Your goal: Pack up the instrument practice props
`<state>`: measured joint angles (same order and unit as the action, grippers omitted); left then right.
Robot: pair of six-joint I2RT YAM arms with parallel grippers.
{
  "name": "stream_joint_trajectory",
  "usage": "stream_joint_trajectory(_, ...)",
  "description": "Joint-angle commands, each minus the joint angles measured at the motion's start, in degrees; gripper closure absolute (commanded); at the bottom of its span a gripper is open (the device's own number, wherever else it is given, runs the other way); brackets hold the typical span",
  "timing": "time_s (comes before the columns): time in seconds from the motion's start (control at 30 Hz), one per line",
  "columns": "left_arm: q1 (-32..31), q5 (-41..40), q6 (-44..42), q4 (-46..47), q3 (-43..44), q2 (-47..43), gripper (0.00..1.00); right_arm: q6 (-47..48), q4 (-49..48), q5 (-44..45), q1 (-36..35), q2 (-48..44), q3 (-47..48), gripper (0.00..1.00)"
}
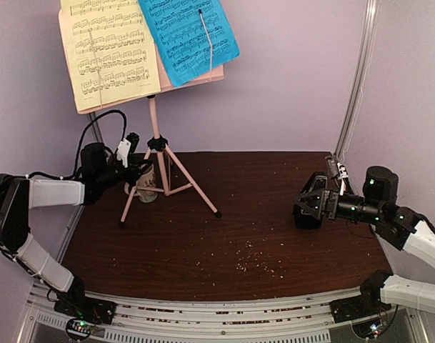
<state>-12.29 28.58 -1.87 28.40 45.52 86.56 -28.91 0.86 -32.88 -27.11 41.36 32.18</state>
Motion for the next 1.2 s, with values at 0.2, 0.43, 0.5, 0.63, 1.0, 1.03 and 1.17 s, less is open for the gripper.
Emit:
stream_joint_trajectory(0.2, -4.22, 8.18, 5.28, 6.87, -5.51, -2.06, 1.0, -0.45, -1.3, -0.31, 0.04, 0.98, 1.17, 0.0)
stream_joint_trajectory(0.43, -11.01, 9.61, 4.94, 5.59, -3.34, 1.16, 1.0, -1.45, -2.52, -0.28, -0.06, 1.61, 1.05, 0.0)
stream_joint_trajectory(0.5, -12.29, 10.88, 6.3, 7.27, -3.2, 2.74, 1.0, -1.45, -3.53, 0.51, -0.44, 1.26, 0.49, 0.0)
stream_joint_trajectory(0.63, -16.31, 10.65, 6.64, 7.44, -1.66, 4.97, 1.0, -0.8, -5.7, 5.11, -3.43, 0.55, -0.58, 0.0)
stream_joint_trajectory(1.0, -26.27, 11.92, 6.65, 4.53, 5.72, 11.32, 1.0, 7.04, -6.19, 30.59, -20.9, 12.53, 3.39, 0.04)
stream_joint_trajectory(1.03, -26.76, 12.08, 6.39, 4.05, 6.29, 11.87, 1.0, 7.63, -6.6, 32.24, -22.08, 13.87, 3.76, 0.04)
stream_joint_trajectory(1.17, -27.39, 12.53, 5.02, 1.95, 7.71, 13.05, 1.0, 8.89, -6.46, 37.37, -26.15, 18.35, 6.54, 0.03)
